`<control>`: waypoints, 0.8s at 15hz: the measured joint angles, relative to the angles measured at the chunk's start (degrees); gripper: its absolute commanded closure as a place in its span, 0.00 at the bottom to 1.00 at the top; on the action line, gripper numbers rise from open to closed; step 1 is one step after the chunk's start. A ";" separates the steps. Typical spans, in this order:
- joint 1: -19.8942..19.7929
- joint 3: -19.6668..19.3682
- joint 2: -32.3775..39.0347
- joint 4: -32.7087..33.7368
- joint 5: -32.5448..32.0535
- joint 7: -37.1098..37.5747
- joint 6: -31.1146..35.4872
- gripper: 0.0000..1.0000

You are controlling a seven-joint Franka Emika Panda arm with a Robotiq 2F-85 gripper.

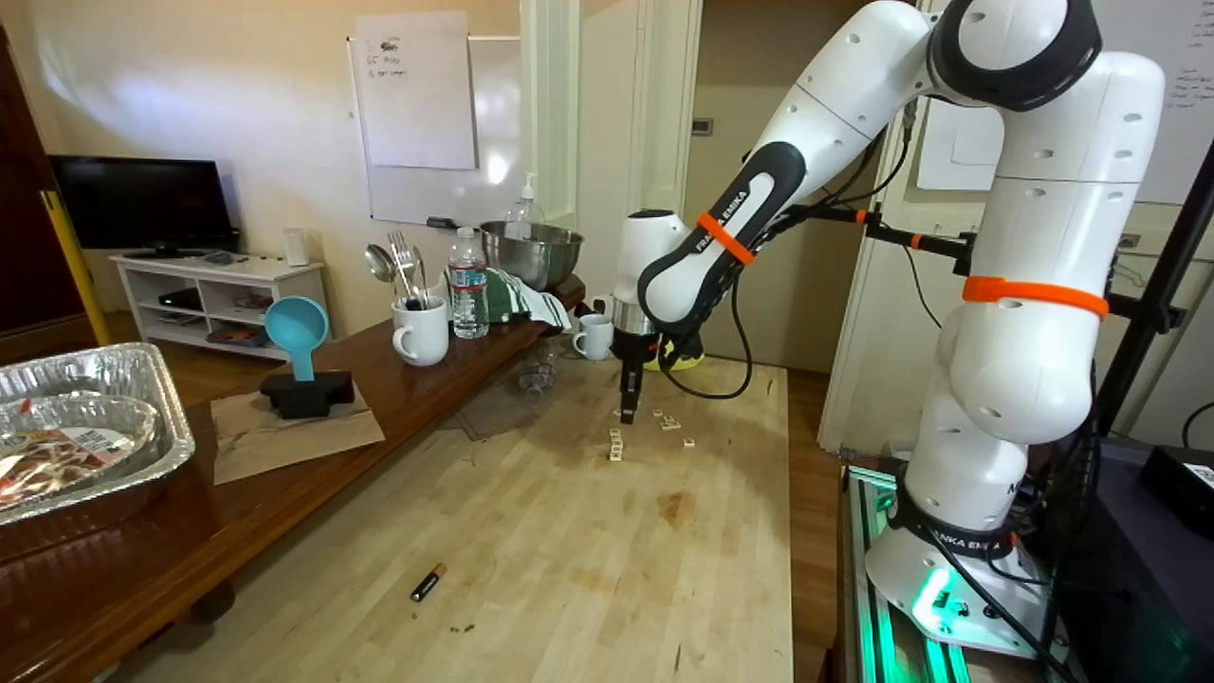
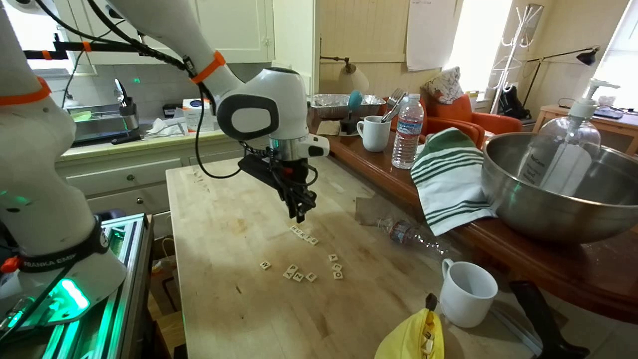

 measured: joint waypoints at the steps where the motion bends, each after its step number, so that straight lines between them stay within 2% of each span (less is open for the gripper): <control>1: 0.00 0.09 0.51 0.00 0.27 -0.25 0.55 1.00; 12: -0.14 1.27 5.57 0.05 1.57 -1.07 6.49 1.00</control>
